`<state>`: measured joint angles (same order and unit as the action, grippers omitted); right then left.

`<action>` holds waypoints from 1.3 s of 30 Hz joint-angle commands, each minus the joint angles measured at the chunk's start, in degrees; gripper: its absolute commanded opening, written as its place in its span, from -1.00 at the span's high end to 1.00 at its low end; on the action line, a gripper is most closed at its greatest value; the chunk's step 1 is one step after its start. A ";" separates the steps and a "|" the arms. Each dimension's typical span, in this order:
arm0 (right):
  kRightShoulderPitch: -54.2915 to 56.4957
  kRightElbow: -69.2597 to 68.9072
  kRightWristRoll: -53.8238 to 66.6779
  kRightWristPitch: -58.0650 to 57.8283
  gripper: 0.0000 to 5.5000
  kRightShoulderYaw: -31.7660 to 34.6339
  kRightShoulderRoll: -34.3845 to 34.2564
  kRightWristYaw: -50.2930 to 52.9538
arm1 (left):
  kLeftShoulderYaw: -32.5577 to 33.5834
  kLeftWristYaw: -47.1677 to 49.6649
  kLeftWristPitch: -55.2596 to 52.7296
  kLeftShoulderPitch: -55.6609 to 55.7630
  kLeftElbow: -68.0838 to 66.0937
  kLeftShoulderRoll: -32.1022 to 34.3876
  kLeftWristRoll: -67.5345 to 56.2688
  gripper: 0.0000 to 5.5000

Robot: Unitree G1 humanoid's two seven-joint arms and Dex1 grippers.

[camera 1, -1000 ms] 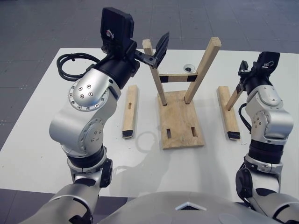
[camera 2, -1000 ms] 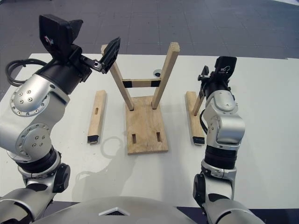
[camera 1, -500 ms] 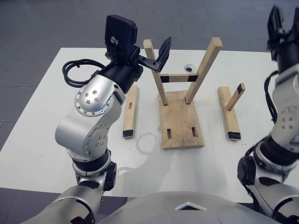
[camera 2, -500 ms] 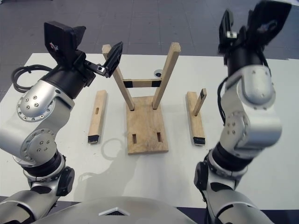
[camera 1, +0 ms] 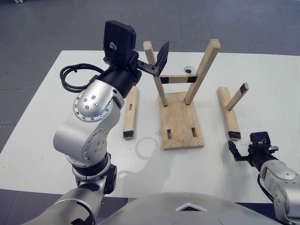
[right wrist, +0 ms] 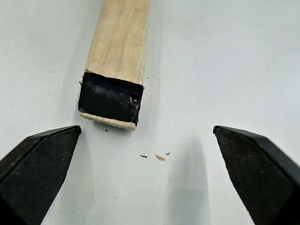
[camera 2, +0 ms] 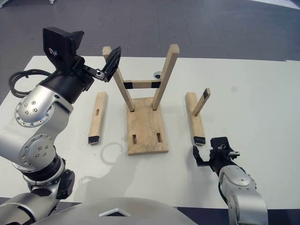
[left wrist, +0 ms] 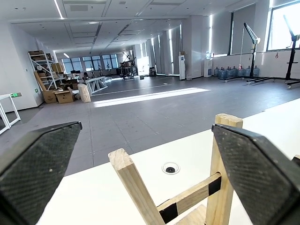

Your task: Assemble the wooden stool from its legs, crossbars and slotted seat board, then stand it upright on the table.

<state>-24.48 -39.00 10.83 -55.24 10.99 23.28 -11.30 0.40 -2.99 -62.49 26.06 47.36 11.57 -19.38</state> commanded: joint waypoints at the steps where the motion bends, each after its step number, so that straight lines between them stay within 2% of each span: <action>1: 3.66 6.97 -0.19 -1.73 -0.87 -3.13 0.94 -1.65 | -0.23 0.28 -0.91 0.86 -0.48 -0.25 0.19 -0.87; 5: 11.57 15.55 0.52 -1.55 -0.87 -4.96 -0.52 -2.57 | -0.54 0.25 -0.89 1.17 -0.91 -0.49 0.19 -0.87; 8: 14.98 22.09 1.47 -2.46 -0.87 -3.26 -2.16 -2.37 | -0.58 0.15 -1.09 1.53 -1.08 -0.42 0.14 -0.87; 17: 11.57 25.15 1.83 -1.38 -0.34 -3.24 0.23 -4.10 | 0.17 0.36 -2.29 1.81 -0.61 -0.97 -0.21 -0.87; 27: 19.56 30.27 3.93 3.18 0.21 0.33 0.50 -6.23 | 1.59 -0.73 -2.55 1.83 -1.91 -0.12 -0.77 -0.87; 31: 37.22 38.43 9.72 6.83 0.25 11.70 3.56 -6.41 | 5.88 -10.85 -5.41 0.79 -1.99 6.16 -8.49 -0.87; 33: 48.08 43.31 15.39 5.94 0.25 16.40 6.66 -9.68 | 11.49 -18.97 -6.86 0.78 -4.92 10.69 -15.68 -0.96; 37: 64.60 45.50 33.89 -4.03 0.25 20.94 9.02 -21.64 | 22.39 -32.77 -10.83 4.30 -15.19 16.61 -33.36 -1.00; 39: 68.15 44.85 41.95 -10.01 0.25 21.02 9.37 -26.47 | 24.95 -34.86 -12.01 7.60 -20.90 17.43 -39.49 -0.85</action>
<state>39.76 6.58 45.68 -59.85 31.45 31.86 -33.54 22.81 -35.79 -72.83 29.43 31.09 27.58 -53.81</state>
